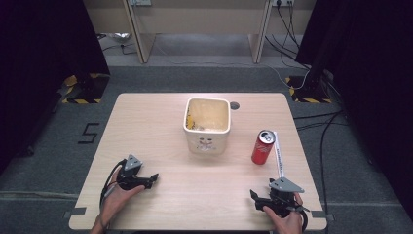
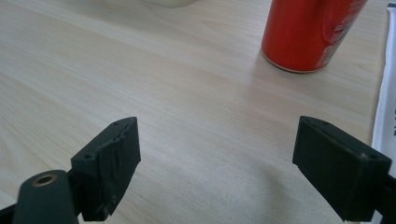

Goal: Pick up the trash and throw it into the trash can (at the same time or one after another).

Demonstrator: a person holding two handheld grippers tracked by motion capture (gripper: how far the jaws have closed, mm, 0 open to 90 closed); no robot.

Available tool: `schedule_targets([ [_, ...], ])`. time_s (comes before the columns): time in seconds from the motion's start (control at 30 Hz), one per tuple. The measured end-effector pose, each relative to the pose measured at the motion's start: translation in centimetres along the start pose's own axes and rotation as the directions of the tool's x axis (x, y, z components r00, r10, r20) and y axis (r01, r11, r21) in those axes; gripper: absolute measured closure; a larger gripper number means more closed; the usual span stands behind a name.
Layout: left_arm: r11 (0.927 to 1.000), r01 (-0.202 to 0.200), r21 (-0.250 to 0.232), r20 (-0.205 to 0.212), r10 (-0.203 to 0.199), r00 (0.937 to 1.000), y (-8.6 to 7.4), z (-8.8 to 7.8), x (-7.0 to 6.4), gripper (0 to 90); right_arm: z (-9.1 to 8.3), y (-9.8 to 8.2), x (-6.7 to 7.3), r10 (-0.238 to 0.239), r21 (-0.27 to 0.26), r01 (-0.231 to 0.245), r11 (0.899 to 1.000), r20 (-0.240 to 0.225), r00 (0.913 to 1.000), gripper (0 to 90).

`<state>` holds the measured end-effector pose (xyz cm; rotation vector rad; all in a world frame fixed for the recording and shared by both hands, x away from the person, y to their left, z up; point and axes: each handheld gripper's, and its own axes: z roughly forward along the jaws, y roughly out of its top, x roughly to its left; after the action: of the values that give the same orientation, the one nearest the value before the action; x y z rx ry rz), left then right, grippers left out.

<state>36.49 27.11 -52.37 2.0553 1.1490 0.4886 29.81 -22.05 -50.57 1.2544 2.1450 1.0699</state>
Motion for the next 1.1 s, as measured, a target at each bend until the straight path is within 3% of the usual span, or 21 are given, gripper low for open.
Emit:
schedule_targets([
  [0.4, 1.0, 0.0, 0.0, 0.0, 0.0, 1.0, 0.0, 0.0, 0.0, 14.2, -0.7, 0.7, -0.4, 0.021, -0.031, -0.02, 0.999, 0.021, 0.9996, 15.1],
  [0.8, 1.0, 0.0, 0.0, 0.0, 0.0, 1.0, 0.0, 0.0, 0.0, 14.2, -1.1, 2.0, -1.9, 0.053, -0.066, -0.05, 0.997, 0.058, 0.9969, 15.0],
  [1.1, 1.0, 0.0, 0.0, 0.0, 0.0, 1.0, 0.0, 0.0, 0.0, 14.2, -1.6, 4.2, -2.5, 0.05, -0.097, -0.042, 0.994, 0.089, 0.9947, 15.1],
])
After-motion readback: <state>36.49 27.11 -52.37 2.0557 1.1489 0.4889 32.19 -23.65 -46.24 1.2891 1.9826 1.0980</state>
